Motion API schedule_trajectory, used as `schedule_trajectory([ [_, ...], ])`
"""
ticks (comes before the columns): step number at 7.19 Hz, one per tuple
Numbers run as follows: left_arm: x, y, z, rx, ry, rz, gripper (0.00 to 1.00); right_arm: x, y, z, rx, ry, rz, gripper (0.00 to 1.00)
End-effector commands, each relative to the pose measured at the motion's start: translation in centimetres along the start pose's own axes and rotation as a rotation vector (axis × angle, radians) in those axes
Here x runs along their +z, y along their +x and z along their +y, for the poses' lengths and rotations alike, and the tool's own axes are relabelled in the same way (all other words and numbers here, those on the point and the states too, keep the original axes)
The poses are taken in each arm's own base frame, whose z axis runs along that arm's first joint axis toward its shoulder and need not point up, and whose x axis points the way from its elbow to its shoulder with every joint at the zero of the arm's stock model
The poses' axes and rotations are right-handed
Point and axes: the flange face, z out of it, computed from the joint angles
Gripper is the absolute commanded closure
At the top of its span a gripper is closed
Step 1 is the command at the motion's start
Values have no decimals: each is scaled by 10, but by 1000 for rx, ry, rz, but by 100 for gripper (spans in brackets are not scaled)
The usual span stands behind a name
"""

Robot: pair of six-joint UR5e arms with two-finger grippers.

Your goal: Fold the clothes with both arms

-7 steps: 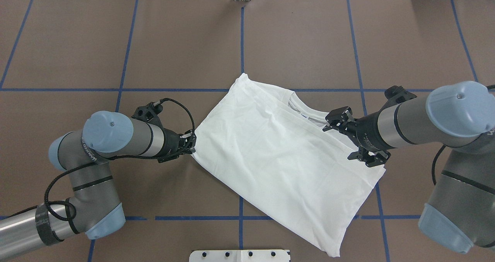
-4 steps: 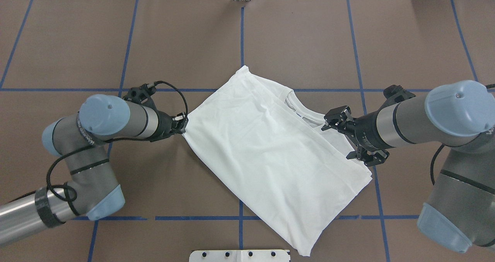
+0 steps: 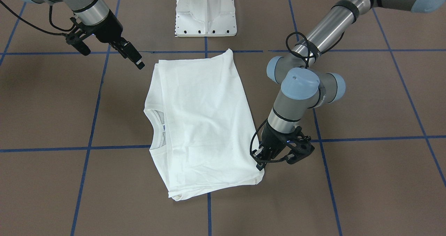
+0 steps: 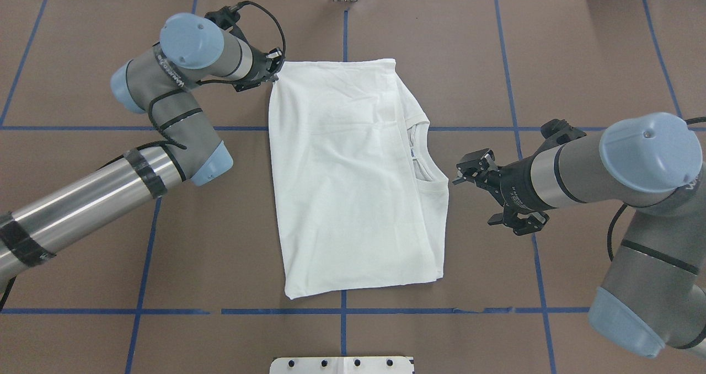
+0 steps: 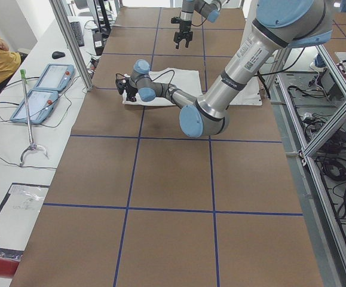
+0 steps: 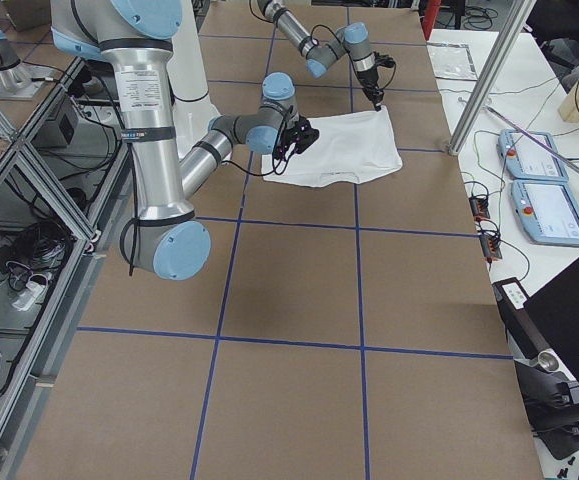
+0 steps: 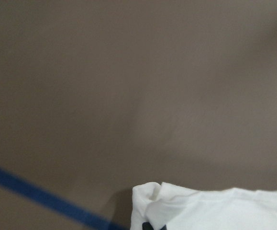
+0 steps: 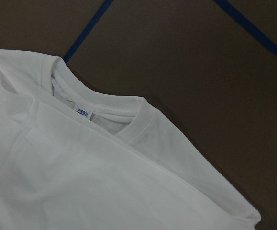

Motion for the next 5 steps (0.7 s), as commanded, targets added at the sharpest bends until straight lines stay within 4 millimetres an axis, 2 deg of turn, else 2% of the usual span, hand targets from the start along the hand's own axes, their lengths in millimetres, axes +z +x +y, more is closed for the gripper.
schedule_trajectory([
  [1,2,17,-17,1,8,41,36,25,-22,10,-2,16,-9,0],
  [2,-15,26,-15,8,8,73,36,50,-22,38,-31,59,-19,0],
  [3,-23,11,-13,11,-11,76,36,79,-14,69,-44,107,-29,0],
  [4,-27,3,-11,13,-60,74,36,109,-7,92,19,126,-15,0],
  [5,-28,0,-11,13,-60,74,36,133,-1,105,36,148,1,0],
])
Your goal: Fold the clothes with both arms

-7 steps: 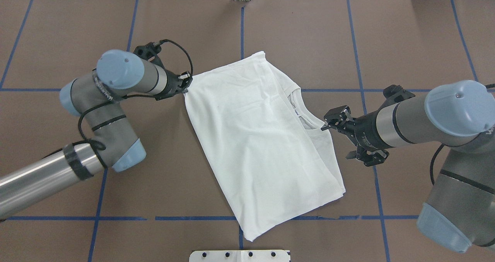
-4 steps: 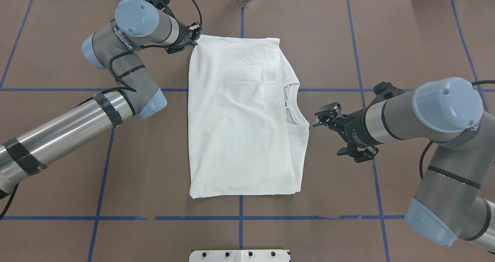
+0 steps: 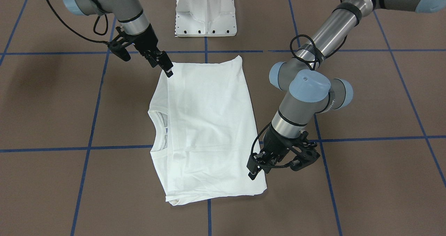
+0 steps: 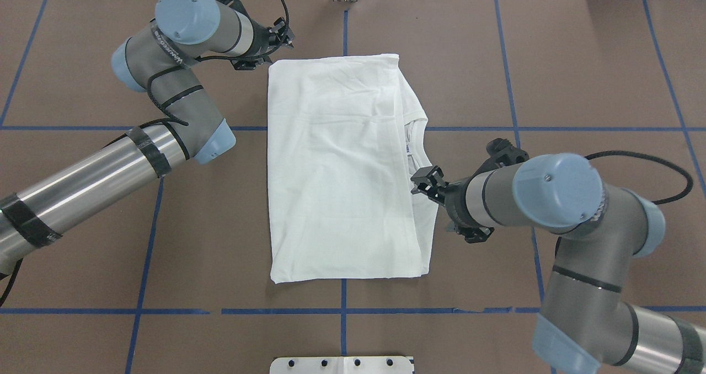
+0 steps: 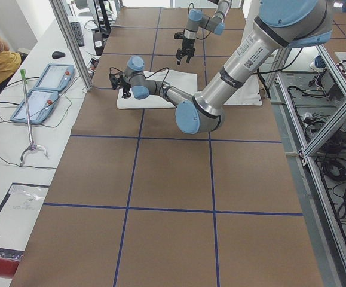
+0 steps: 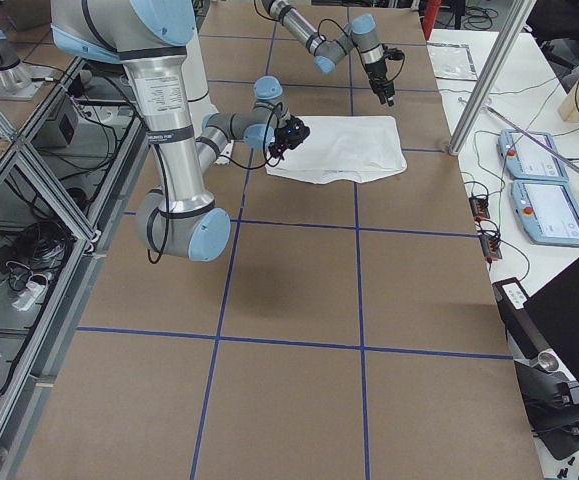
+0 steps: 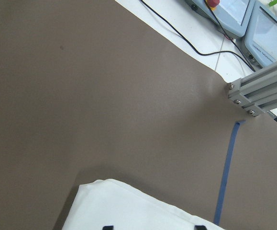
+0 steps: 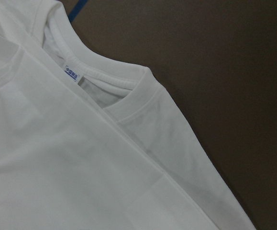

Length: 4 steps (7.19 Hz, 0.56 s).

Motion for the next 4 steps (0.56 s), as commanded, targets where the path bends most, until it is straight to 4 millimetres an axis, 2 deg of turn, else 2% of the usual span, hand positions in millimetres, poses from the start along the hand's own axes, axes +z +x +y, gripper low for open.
schedule_trajectory([
  [1,-4,-5,1,1,-17,2,36,36,19,36,37,34,52,0],
  [3,-4,-5,1,1,-17,2,36,40,27,42,31,60,103,0],
  [4,-5,-5,2,0,-17,4,36,45,34,51,20,54,121,0],
])
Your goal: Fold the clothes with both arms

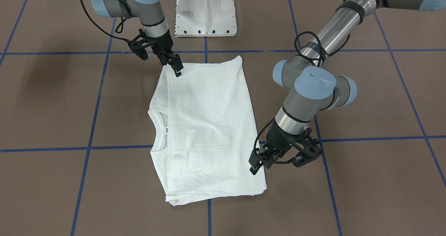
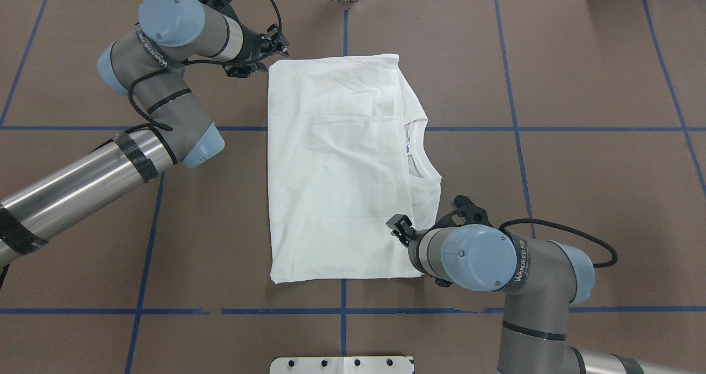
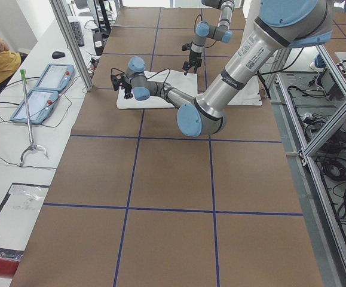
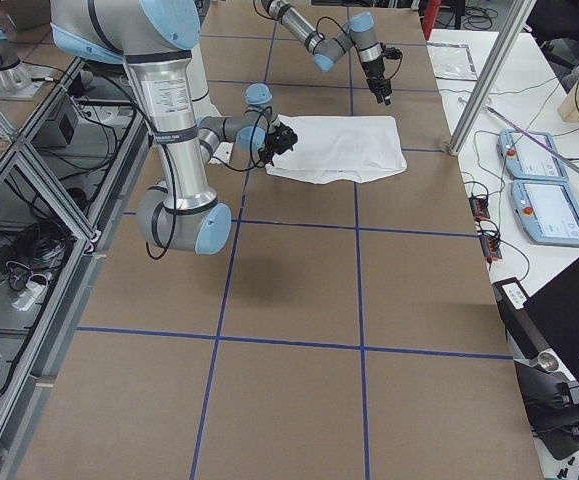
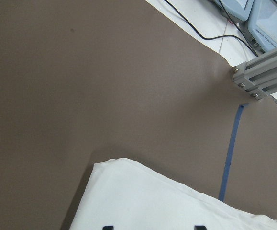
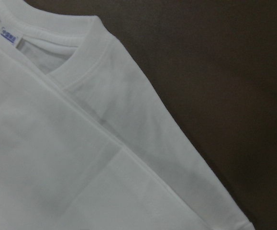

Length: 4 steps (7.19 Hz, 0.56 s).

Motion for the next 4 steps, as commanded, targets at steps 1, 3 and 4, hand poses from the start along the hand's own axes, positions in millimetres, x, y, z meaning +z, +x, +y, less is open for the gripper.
schedule_trajectory([
  [1,0,0,0,-1,0,1,35,6,9,11,-13,-1,26,0],
  [3,0,-1,0,-1,1,0,35,8,14,9,-15,3,35,0],
  [4,0,-2,0,-2,1,-2,35,8,16,8,-15,22,61,0],
])
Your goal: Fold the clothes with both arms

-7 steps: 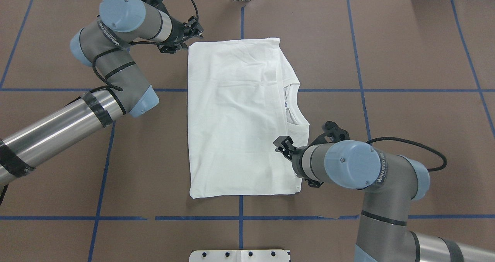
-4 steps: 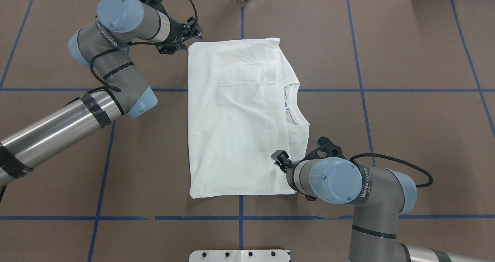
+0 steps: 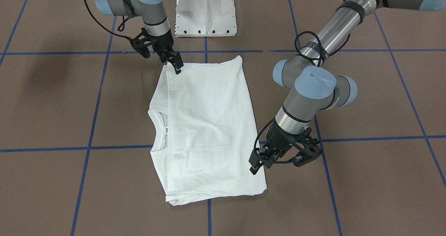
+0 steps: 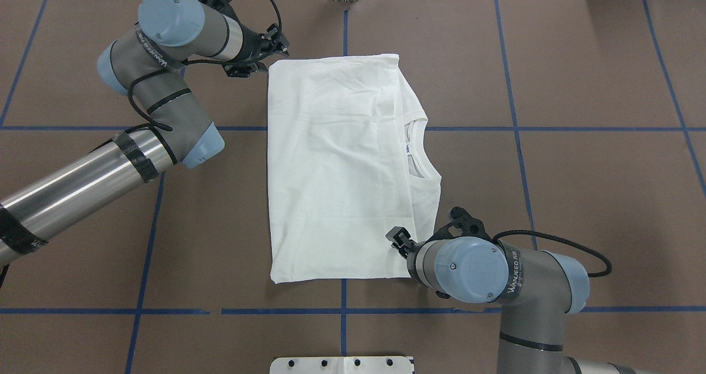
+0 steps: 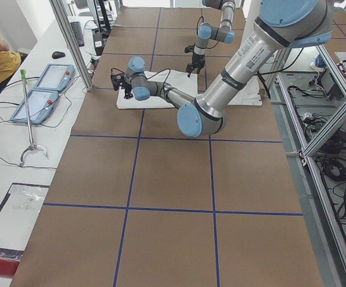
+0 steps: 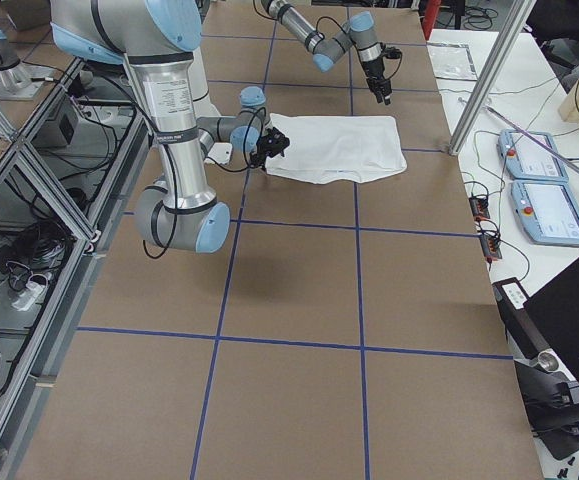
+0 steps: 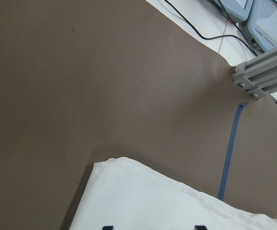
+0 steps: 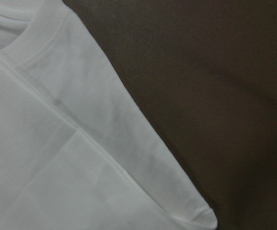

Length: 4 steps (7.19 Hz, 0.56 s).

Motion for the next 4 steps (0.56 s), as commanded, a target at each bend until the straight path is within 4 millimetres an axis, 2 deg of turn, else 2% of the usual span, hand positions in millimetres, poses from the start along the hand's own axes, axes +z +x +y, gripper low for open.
schedule_trajectory([
  [1,-1,-2,0,0,0,2,35,1,3,-1,-1,19,26,1],
  [2,-1,-2,0,0,0,2,35,2,4,0,-2,19,28,11],
  [3,-2,-1,1,1,0,3,35,3,4,-1,-1,23,31,48],
  [4,-2,-1,1,1,0,3,35,1,3,-2,0,22,28,97],
])
